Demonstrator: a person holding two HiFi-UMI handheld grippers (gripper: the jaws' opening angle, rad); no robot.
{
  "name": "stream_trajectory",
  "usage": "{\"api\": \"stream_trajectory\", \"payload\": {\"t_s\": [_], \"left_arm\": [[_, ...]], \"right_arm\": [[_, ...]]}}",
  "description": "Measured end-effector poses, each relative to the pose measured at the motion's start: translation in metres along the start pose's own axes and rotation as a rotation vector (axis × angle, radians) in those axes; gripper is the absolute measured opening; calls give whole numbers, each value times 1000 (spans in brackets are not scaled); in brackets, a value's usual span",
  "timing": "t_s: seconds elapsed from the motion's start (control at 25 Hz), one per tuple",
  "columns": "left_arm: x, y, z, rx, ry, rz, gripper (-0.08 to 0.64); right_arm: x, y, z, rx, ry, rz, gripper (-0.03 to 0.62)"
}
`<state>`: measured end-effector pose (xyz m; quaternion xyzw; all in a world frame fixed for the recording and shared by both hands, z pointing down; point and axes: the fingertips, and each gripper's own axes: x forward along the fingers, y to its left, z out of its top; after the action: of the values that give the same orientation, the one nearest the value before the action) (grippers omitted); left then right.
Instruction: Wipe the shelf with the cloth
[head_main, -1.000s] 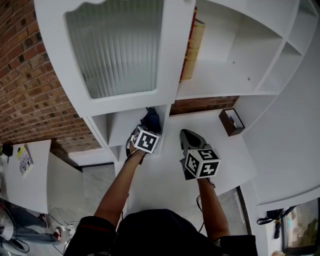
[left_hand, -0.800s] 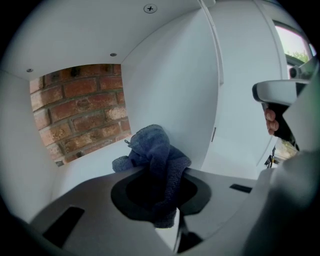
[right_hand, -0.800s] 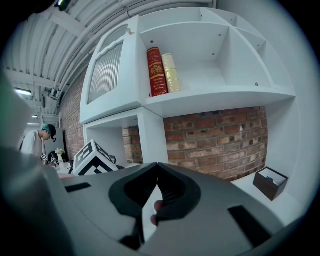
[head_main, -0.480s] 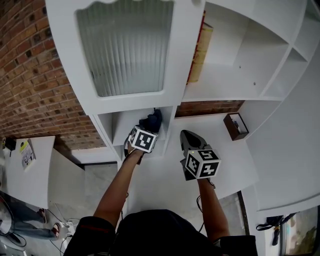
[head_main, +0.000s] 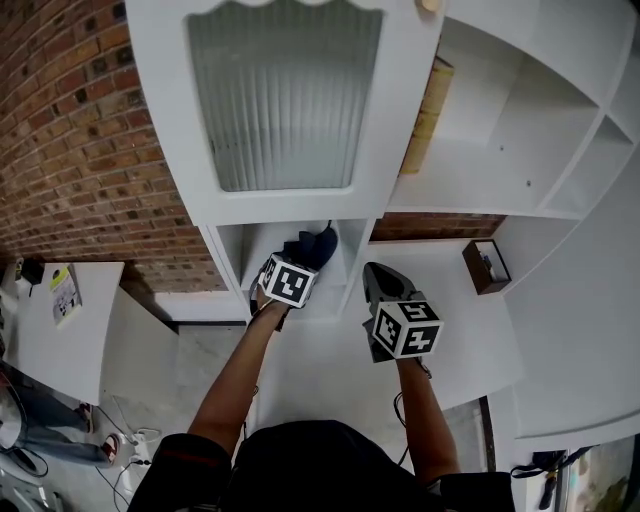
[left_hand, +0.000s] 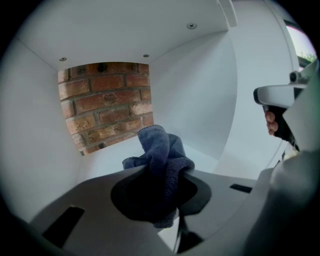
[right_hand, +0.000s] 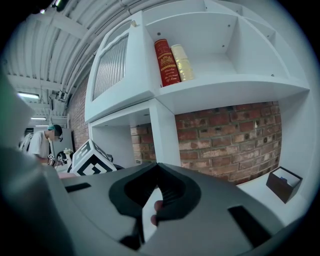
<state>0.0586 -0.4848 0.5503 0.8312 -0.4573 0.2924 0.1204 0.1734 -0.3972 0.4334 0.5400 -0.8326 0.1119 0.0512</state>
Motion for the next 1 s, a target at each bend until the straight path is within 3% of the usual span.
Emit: {"api": "stream_trajectory", "payload": {"t_s": [0.64, 1.0], "left_arm": [[-19, 44, -20, -34, 22, 86, 71], [-23, 47, -24, 22, 51, 107, 71]], "right_arm": [[19, 23, -5, -10, 22, 64, 17], [26, 39, -5, -26, 32, 100, 17]]}}
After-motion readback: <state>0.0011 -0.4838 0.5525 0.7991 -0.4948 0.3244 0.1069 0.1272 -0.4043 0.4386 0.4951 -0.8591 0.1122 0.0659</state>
